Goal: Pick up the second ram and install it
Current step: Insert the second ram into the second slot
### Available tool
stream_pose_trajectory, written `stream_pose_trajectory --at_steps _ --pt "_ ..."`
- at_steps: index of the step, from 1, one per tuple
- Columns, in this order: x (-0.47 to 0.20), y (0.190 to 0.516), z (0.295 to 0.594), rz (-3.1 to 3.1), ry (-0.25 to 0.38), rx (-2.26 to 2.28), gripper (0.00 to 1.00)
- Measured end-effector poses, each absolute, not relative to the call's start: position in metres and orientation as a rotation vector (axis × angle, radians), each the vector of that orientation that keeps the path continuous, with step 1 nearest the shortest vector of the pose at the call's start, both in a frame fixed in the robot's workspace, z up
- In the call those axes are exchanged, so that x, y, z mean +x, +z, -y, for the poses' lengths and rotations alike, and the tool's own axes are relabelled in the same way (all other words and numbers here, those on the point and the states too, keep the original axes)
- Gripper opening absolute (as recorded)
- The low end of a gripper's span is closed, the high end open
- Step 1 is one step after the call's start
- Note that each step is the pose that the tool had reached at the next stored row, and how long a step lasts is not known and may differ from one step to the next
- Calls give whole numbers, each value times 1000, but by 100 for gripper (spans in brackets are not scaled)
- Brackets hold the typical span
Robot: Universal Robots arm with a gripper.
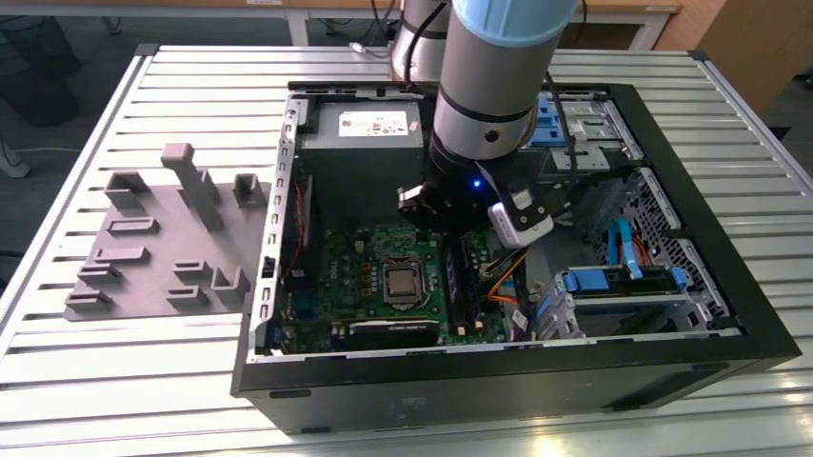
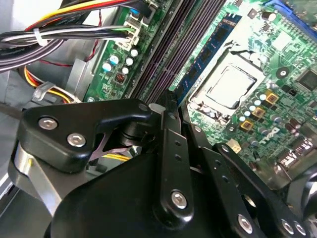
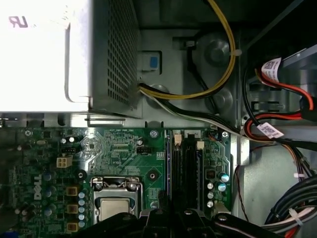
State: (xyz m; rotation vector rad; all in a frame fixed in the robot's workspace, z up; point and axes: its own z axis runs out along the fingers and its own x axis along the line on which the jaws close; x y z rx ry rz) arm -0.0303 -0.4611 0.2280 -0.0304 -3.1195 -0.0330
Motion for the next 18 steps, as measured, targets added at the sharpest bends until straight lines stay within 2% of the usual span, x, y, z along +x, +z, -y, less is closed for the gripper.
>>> stream_pose_trajectory --at_steps 10,18 --pt "-30 224 462 3119 -34 -31 14" --pt "-30 222 479 3116 -35 -42 14"
